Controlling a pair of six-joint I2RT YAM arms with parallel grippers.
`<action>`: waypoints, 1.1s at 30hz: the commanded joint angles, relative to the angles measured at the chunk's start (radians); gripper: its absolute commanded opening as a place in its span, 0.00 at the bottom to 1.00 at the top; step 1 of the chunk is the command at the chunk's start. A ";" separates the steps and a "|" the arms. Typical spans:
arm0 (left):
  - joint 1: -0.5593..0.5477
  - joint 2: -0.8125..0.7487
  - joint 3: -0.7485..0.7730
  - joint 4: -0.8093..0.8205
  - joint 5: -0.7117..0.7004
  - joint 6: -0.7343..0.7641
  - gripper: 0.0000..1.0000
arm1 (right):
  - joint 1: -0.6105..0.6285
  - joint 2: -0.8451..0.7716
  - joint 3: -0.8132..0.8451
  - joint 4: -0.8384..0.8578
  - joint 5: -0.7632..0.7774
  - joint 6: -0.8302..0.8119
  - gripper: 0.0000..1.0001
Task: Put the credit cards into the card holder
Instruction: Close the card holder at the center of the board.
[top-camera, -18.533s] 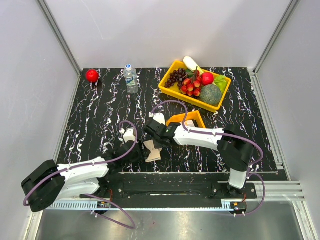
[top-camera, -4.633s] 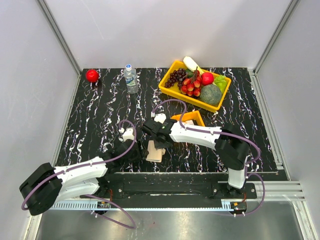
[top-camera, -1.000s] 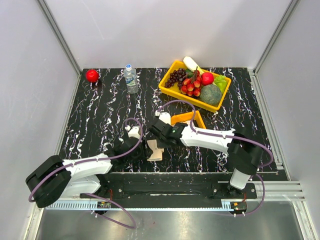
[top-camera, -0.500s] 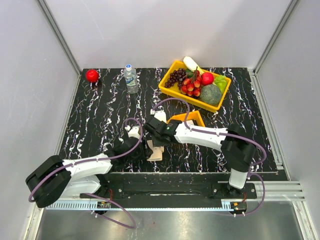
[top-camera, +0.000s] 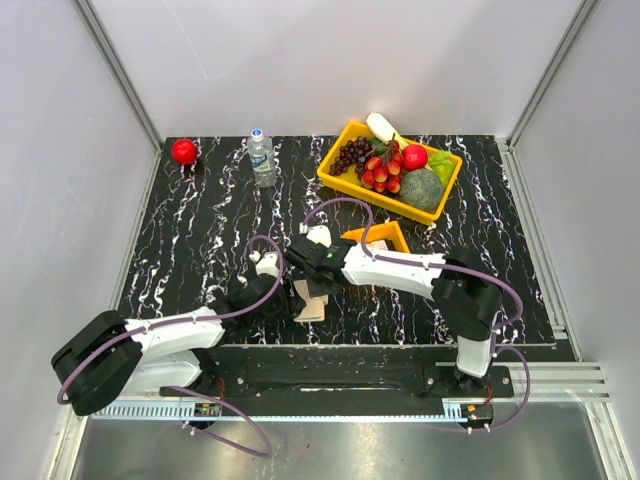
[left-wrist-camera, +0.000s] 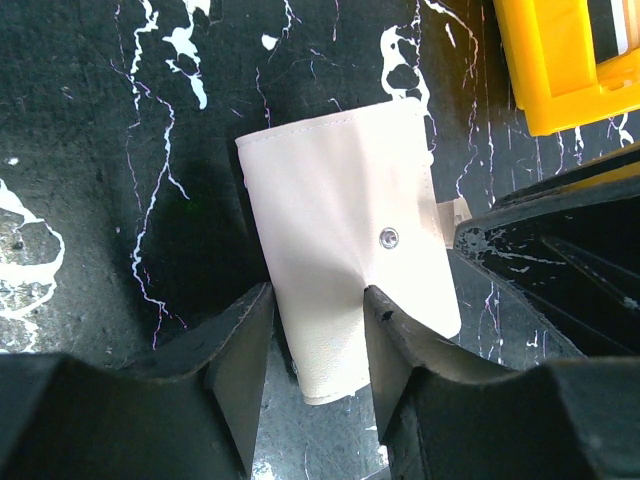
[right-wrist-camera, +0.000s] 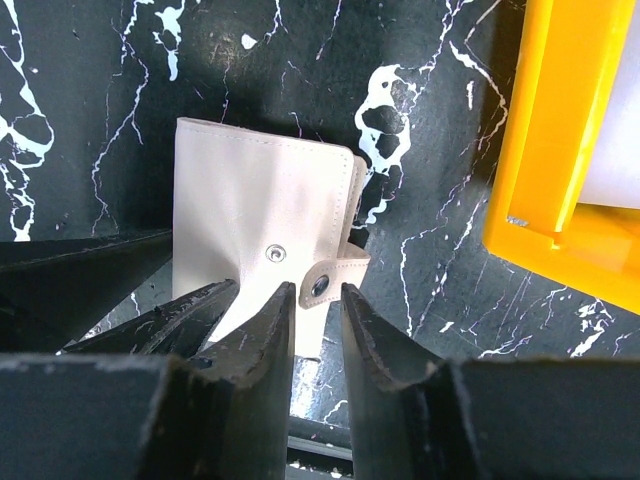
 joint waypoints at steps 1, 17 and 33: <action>0.002 0.000 0.005 -0.056 0.006 0.006 0.45 | 0.014 0.020 0.041 -0.013 0.017 -0.008 0.31; 0.002 -0.020 -0.003 -0.075 -0.010 0.002 0.46 | 0.012 -0.006 0.039 -0.014 0.040 -0.003 0.32; 0.001 0.000 -0.001 -0.052 0.007 -0.001 0.45 | 0.012 -0.035 0.010 0.016 0.042 0.012 0.29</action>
